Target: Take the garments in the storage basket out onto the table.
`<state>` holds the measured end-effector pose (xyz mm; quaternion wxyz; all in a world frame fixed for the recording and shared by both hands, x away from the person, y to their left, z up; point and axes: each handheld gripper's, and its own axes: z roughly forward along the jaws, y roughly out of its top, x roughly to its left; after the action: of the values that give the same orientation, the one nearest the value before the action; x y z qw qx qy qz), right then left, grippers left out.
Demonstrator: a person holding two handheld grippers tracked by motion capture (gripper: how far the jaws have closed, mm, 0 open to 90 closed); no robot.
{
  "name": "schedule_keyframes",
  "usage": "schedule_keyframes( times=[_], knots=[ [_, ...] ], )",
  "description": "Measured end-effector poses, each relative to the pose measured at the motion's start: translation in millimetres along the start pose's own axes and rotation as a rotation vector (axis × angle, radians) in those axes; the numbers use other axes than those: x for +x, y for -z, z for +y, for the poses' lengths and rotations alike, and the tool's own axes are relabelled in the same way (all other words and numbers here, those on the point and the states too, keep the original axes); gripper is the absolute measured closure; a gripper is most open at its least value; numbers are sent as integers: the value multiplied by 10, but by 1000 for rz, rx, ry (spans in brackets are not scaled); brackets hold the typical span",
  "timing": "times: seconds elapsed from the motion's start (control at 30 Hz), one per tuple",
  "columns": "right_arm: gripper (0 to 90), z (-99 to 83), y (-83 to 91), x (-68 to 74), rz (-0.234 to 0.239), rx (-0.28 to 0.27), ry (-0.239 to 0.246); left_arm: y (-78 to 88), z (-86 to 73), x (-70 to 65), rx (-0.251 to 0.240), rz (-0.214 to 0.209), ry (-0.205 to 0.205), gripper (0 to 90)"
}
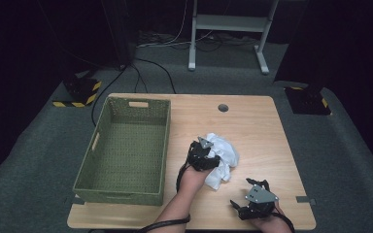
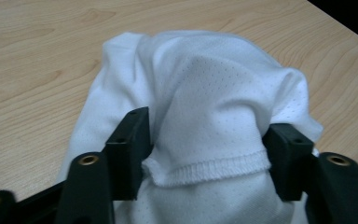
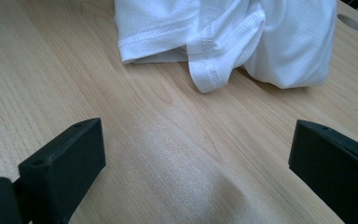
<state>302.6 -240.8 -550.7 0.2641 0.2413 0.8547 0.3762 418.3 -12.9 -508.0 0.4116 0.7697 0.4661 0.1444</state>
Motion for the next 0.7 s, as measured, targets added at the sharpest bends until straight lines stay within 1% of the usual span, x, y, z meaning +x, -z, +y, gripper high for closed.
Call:
schedule_keyframes(
  times=[0.13,0.17,0.27,0.33,0.4,0.47,0.67,0.7],
  knots=[
    [31,1,-1,6,-1,2,3,19,12,5,-6,9,1,253],
    [31,1,-1,5,-1,1,4,26,16,7,-6,4,2,218],
    [31,1,-1,3,-1,1,2,40,21,8,-10,-10,-4,171],
    [31,1,-1,2,-1,1,1,54,27,8,-18,-26,-13,142],
    [31,1,-1,3,-1,1,1,76,36,2,-23,-29,-28,116],
    [31,1,-2,4,-2,2,2,102,50,-1,-35,-36,-32,94],
    [31,1,-3,2,-1,2,0,199,112,-15,-72,-59,-49,57],
    [31,2,-3,1,-1,3,1,227,131,-17,-85,-63,-49,55]
  ],
)
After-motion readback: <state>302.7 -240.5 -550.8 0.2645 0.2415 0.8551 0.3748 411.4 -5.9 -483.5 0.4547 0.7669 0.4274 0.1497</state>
